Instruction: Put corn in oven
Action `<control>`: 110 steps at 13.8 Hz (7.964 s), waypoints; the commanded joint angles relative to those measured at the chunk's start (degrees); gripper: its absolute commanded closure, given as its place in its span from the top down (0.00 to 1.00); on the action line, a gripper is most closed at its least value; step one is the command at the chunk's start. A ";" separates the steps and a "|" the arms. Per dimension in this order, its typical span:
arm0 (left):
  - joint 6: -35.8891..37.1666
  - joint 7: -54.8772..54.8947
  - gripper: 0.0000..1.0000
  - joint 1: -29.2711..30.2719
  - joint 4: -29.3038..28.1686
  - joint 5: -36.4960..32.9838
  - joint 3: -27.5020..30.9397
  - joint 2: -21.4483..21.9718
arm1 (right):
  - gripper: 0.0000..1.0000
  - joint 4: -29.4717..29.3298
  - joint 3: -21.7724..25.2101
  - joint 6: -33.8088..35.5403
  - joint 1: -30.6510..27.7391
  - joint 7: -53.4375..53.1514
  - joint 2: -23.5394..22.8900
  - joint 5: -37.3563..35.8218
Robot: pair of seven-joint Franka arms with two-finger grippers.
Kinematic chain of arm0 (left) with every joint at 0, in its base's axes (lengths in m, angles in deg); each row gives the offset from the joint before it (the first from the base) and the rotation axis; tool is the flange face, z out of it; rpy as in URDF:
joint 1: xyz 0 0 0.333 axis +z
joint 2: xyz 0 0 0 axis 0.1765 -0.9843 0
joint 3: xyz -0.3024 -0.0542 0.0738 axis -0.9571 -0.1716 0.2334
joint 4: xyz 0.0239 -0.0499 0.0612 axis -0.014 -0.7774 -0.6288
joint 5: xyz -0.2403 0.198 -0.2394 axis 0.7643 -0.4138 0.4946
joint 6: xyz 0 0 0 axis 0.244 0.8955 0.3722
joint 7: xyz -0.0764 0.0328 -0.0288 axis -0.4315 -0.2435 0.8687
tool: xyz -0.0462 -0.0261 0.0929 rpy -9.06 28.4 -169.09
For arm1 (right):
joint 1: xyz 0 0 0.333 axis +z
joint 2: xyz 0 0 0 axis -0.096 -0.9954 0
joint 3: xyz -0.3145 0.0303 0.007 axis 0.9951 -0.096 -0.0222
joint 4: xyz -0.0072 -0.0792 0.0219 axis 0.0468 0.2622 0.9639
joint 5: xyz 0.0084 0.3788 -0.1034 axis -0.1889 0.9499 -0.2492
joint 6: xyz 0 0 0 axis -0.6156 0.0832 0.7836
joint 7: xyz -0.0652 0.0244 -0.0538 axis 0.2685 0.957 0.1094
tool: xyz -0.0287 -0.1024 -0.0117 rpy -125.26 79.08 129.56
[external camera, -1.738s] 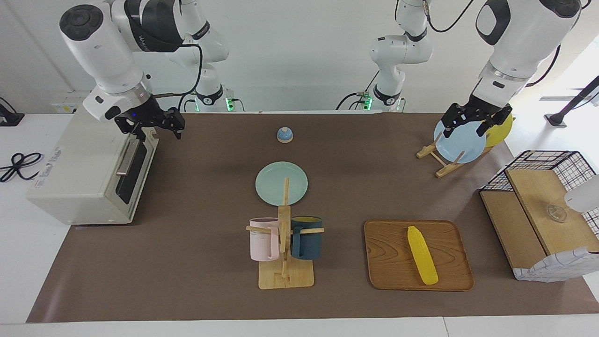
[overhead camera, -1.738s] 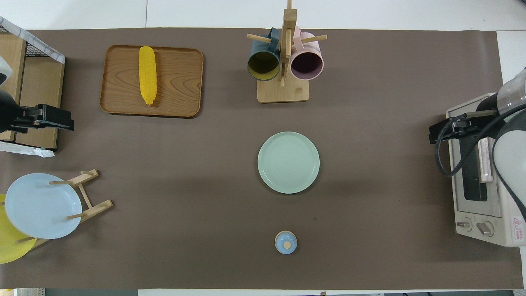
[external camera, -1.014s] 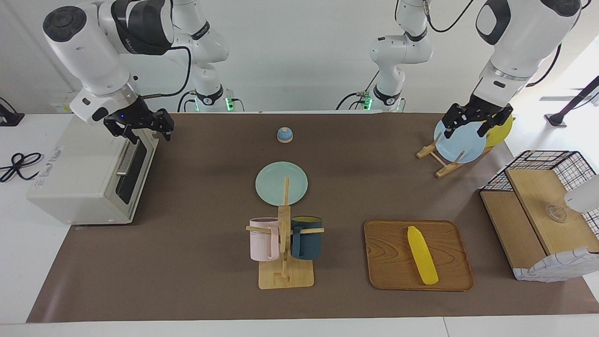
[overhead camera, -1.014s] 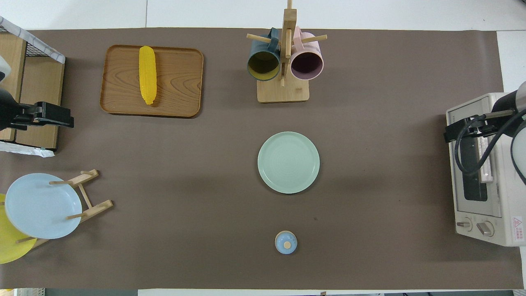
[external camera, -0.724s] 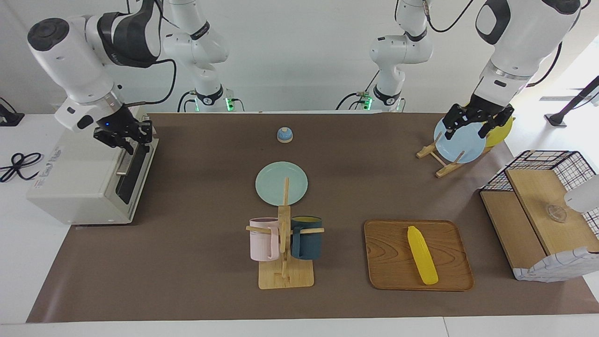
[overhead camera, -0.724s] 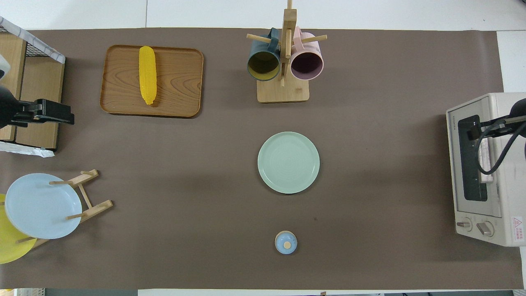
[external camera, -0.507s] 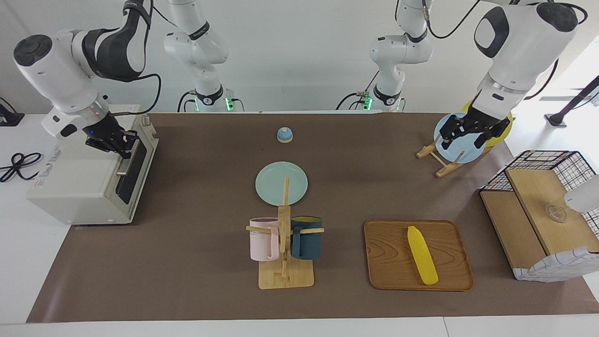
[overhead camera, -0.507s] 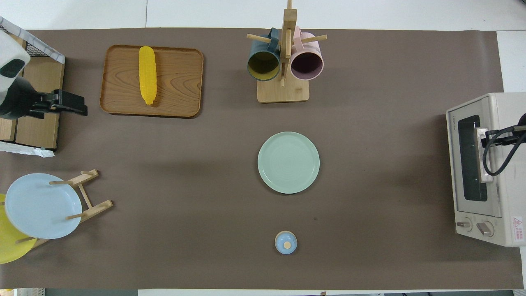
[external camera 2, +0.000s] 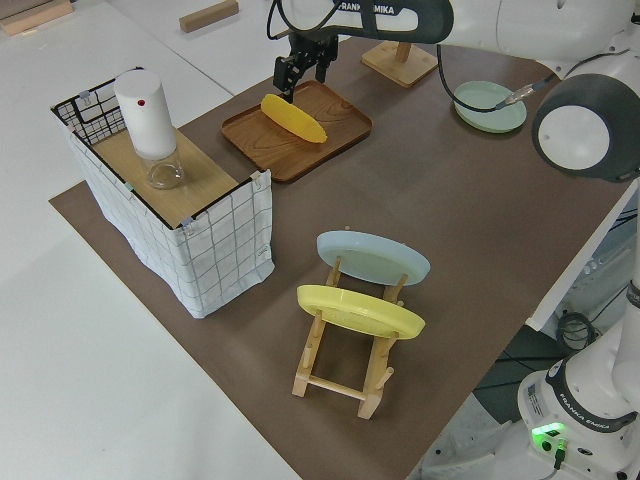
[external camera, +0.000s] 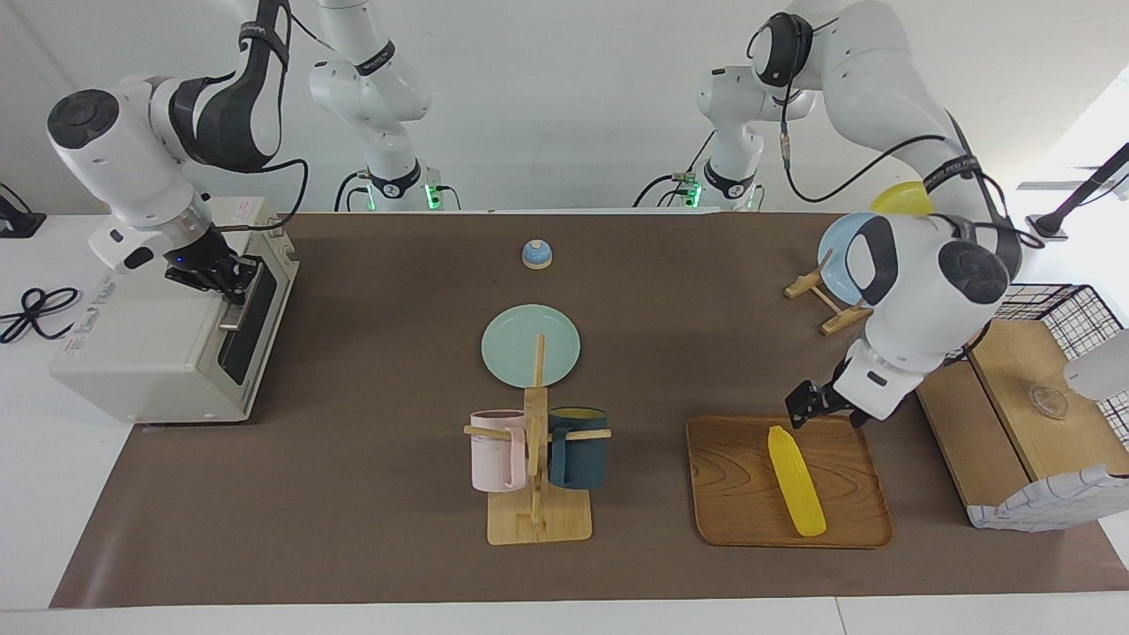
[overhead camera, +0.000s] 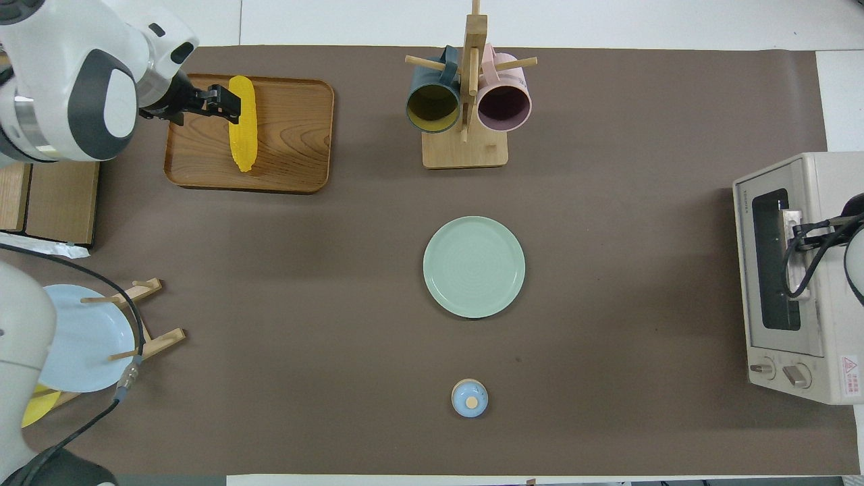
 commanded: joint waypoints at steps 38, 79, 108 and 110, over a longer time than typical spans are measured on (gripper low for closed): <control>-30.25 -37.90 1.00 -37.44 -35.36 5.30 0.41 14.35 | 0.32 -3.73 -1.03 -11.78 23.36 -33.87 -12.34 12.66; 17.48 -5.38 1.00 -1.13 -27.01 0.21 1.91 40.46 | 0.00 -19.12 -0.42 4.90 41.93 -50.94 -23.25 -6.94; 16.78 -1.16 1.00 -1.22 -26.92 -2.61 1.82 40.55 | 0.35 1.99 -1.30 -2.29 17.12 -18.93 -8.20 -11.86; 16.78 -0.99 1.00 -1.13 -27.01 -2.61 1.73 40.64 | 0.00 2.06 -1.39 -3.86 18.01 -21.65 -8.56 -7.76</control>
